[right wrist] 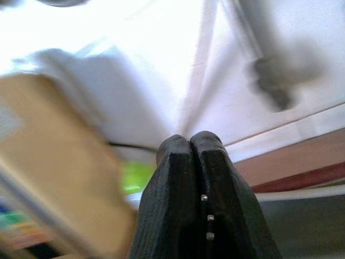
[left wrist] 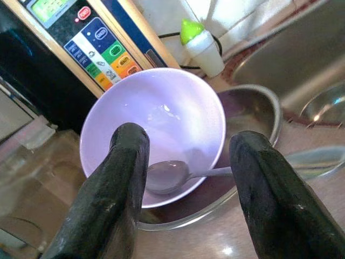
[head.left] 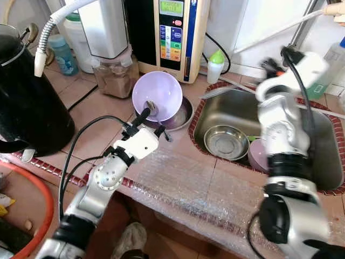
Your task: Kitchen organization
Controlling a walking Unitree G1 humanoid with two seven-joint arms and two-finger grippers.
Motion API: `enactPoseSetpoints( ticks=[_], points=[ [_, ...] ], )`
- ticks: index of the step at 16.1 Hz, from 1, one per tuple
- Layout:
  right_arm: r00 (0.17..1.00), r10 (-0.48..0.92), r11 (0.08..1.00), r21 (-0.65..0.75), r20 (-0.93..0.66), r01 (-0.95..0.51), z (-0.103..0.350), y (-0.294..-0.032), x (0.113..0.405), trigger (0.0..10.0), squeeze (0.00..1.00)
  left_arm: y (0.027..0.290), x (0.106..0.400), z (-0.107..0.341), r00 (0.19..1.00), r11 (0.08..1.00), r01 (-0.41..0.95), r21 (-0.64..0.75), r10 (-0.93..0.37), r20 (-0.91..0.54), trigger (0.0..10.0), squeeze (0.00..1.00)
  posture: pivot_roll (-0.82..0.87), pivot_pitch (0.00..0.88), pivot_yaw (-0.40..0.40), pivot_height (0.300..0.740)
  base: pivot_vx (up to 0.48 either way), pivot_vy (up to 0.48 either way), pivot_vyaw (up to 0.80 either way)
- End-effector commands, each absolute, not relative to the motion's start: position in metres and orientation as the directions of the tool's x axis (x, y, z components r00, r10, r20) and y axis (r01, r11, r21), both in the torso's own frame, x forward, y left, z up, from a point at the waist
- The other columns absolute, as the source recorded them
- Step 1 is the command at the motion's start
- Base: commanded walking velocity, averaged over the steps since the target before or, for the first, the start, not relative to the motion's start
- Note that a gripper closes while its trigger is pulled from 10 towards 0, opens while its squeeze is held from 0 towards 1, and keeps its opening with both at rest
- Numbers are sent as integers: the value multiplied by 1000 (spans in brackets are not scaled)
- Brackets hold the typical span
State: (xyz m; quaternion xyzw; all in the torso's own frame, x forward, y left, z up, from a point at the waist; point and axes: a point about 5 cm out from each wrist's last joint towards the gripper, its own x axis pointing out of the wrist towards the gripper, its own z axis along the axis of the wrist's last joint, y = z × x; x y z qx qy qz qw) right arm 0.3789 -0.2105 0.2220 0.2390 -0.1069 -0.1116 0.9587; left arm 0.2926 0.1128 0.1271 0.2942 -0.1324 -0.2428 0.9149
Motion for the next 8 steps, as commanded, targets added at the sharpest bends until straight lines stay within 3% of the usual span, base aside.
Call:
enactPoseSetpoints(
  ticks=[1, 3, 6, 7, 8],
  points=[
    [943, -316, 864, 442, 108, 239, 207, -219, 377, 0, 0, 111, 289, 128, 842, 716, 382, 584, -531, 100, 10000, 1000, 38, 0, 12, 740, 0, 0, 0],
    [917, -400, 845, 388, 0, 368, 175, -233, 370, 0, 0, 111, 285, 123, 858, 737, 391, 552, -509, 71, 10000, 1000, 39, 0, 14, 740, 0, 0, 0],
    [872, -443, 778, 395, -207, 489, 122, -233, 357, 0, 0, 109, 282, 117, 857, 744, 413, 526, -512, 51, 10000, 1000, 46, 0, 8, 740, 0, 0, 0],
    [881, -417, 802, 366, -224, 473, 111, -227, 354, 5451, 0, 110, 281, 114, 866, 751, 419, 511, -500, 24, 10000, 1000, 48, 0, 10, 740, 0, 0, 0],
    [884, -409, 809, 358, -229, 467, 108, -225, 354, 5451, 0, 110, 280, 114, 868, 754, 421, 504, -496, 17, 10000, 1000, 48, 0, 10, 740, 0, 0, 0]
  ],
)
